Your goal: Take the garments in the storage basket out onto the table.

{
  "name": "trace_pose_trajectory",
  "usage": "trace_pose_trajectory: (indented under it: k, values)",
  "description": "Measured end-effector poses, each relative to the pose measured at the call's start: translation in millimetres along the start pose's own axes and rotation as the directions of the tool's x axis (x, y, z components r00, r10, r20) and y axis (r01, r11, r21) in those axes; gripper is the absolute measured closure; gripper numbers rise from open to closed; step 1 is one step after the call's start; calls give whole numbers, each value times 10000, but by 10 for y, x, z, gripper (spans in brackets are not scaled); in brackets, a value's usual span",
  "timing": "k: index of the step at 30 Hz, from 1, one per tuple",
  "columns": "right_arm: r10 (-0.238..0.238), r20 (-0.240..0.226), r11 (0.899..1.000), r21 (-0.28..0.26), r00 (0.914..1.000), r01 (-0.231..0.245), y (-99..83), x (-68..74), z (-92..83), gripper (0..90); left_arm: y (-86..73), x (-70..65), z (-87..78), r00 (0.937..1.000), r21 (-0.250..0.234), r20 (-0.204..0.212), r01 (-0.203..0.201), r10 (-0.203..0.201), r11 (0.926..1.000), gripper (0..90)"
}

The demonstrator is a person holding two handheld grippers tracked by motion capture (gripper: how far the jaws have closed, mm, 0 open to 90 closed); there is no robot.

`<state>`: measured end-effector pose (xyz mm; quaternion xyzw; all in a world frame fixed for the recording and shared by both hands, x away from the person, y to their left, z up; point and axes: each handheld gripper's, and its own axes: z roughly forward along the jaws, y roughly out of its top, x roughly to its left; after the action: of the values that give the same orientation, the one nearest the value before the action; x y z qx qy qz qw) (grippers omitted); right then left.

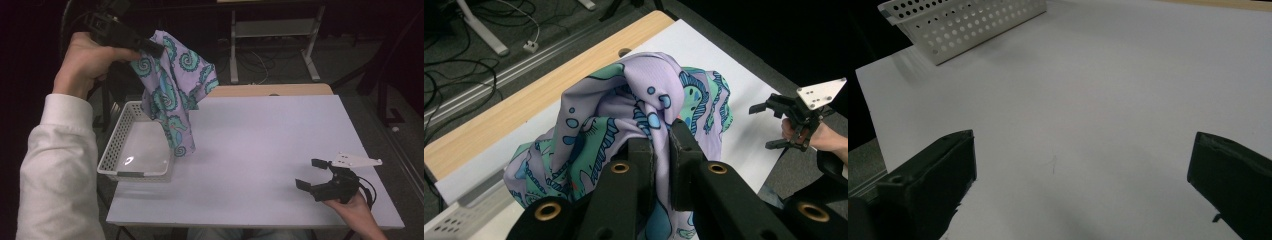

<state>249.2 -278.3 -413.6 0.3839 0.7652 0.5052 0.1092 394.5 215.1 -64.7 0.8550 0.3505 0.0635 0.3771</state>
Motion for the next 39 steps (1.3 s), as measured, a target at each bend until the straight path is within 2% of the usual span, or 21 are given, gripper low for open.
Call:
trace_pose_trajectory:
  k: [19,30,36,39]
  values:
    - [3,11,10000,-4,10000,-3,-2,4,-19,0,243,-180,384,9972,-766,554,-463,506,9960,824]
    - [-16,10,10000,-13,10000,16,-4,1,-23,0,307,-233,611,9937,-1022,953,-485,583,9936,825]
    - [-37,-6,10000,-20,10000,37,-4,1,-22,0,289,-222,725,9895,-1324,1339,-359,538,9905,824]
    - [-49,-3,10000,-10,10000,49,-5,1,-21,0,274,-213,798,9885,-1291,1423,-327,511,9911,824]
